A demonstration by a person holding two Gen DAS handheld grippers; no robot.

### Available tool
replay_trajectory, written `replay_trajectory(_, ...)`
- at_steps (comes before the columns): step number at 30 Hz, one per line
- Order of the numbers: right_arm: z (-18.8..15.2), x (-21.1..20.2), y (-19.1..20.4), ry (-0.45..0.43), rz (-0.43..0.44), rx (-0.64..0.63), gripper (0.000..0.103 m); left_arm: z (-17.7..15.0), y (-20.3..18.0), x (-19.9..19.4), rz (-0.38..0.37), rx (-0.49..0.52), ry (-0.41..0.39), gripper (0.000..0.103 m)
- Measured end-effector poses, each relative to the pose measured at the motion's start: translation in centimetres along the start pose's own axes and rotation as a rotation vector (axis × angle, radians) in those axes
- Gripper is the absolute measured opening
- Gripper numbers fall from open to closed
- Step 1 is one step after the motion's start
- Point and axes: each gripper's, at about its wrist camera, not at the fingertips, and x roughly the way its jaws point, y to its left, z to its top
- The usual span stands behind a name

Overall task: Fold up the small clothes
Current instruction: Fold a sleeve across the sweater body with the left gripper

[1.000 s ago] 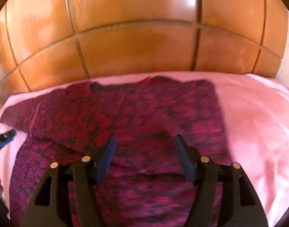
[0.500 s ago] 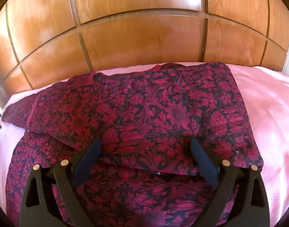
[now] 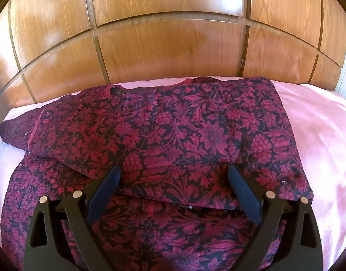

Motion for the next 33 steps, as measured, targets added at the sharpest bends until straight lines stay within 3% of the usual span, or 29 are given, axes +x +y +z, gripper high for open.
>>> replay_trajectory(4,0.0,0.0,-0.1,0.0,-0.002,-0.001,0.095,-2.6,-6.0,-4.5,-0.143,0.179,-0.054,0.008)
replay_trajectory(7,0.0,0.1,0.0,0.0,-0.004,-0.003,0.095,-6.8,-11.5,-7.1,-0.244,0.332,-0.061,0.008)
replay_trajectory(9,0.0,0.1,0.0,-0.001,-0.004,-0.002,0.095,-10.5,-15.0,-8.0,-0.305,0.433,-0.034,0.008)
replay_trajectory(13,0.0,0.0,-0.1,-0.001,0.004,0.001,0.095,-18.1,-20.4,-7.8,-0.357,0.618,0.051,0.01)
replay_trajectory(14,0.0,0.0,-0.1,-0.001,0.005,0.002,0.095,-20.5,-21.6,-7.3,-0.348,0.674,0.08,0.012)
replay_trajectory(16,0.1,0.0,-0.3,-0.003,0.009,0.006,0.095,-23.7,-23.1,-6.0,-0.347,0.755,0.16,0.026)
replay_trajectory(19,0.2,-0.1,-0.6,-0.005,0.018,0.014,0.095,-26.3,-22.7,-5.5,-0.325,0.763,0.219,0.041)
replay_trajectory(22,0.3,-0.3,-0.8,-0.005,0.028,0.019,0.095,-26.4,-20.7,-6.8,-0.337,0.72,0.207,0.045)
replay_trajectory(23,0.4,-0.4,-0.9,-0.004,0.035,0.022,0.092,-26.1,-20.8,-6.6,-0.332,0.708,0.194,0.045)
replay_trajectory(25,0.9,-1.4,-1.2,-0.015,0.025,0.035,0.072,-25.3,-19.2,-7.4,-0.327,0.689,0.16,0.05)
replay_trajectory(26,1.3,-2.3,-1.3,-0.031,0.047,0.051,0.061,-24.8,-18.2,-8.0,-0.306,0.679,0.125,0.052)
replay_trajectory(29,2.6,-4.0,-0.8,-0.049,0.187,0.124,0.06,-23.6,-14.9,-9.2,-0.246,0.638,0.075,0.053)
replay_trajectory(33,4.2,-2.5,3.9,0.009,0.311,0.116,0.056,-22.4,-12.0,-7.9,-0.118,0.563,0.064,0.053)
